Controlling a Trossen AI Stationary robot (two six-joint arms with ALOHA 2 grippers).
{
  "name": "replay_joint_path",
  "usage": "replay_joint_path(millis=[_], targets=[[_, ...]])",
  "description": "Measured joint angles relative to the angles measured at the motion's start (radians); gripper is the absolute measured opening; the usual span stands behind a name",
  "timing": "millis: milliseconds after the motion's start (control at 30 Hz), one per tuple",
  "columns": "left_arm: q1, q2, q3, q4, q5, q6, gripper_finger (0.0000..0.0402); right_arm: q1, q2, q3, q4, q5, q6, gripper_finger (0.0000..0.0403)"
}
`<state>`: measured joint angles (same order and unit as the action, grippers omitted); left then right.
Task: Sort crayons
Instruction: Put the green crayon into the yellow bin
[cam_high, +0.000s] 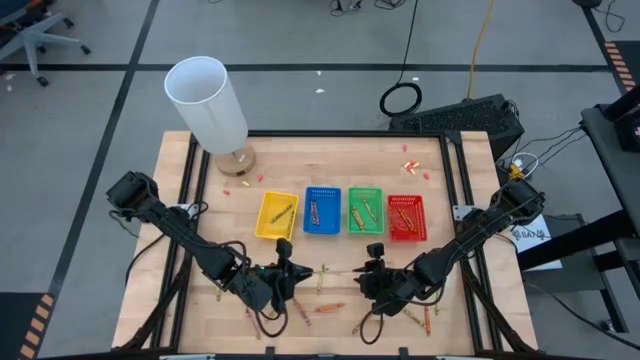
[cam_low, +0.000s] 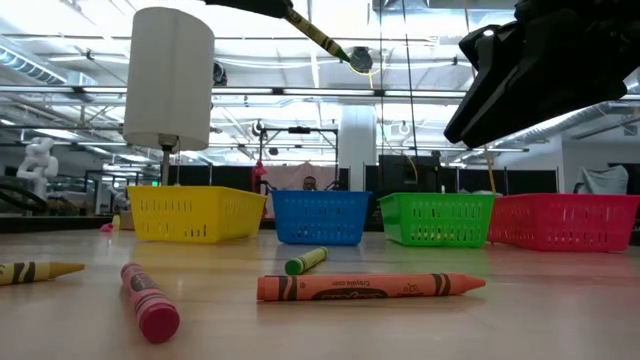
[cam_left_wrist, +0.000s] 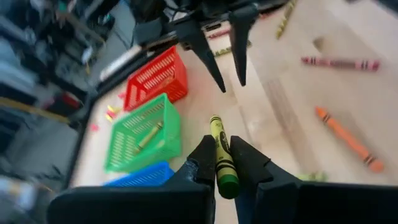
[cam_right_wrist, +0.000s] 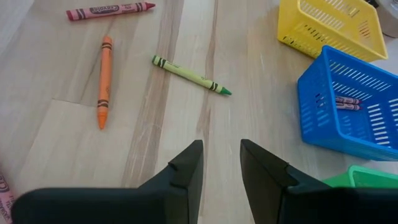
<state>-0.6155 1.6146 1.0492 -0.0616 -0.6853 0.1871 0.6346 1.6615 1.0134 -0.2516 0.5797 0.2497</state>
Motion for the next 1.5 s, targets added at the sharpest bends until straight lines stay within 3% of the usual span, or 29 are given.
replay_joint_path(millis=[433, 700, 1100, 1300, 1500], targets=[[0.000, 0.000, 0.000, 0.000, 0.038, -0.647, 0.0020, 0.000, 0.000, 0.000, 0.000, 0.000, 0.000, 0.0093], [0.000, 0.000, 0.000, 0.000, 0.046, -0.908, 0.0020, 0.000, 0.000, 0.000, 0.000, 0.000, 0.026, 0.0093], [0.005, 0.000, 0.000, 0.000, 0.046, -0.908, 0.0020, -0.001, 0.000, 0.000, 0.000, 0.000, 0.024, 0.0093], [0.046, 0.001, 0.000, 0.001, 0.044, -0.713, 0.0020, -0.001, 0.000, 0.000, 0.000, 0.000, 0.044, 0.0093], [0.115, 0.001, 0.001, -0.035, 0.040, -0.674, 0.0020, -0.001, 0.000, 0.000, -0.009, 0.000, 0.045, 0.0093]])
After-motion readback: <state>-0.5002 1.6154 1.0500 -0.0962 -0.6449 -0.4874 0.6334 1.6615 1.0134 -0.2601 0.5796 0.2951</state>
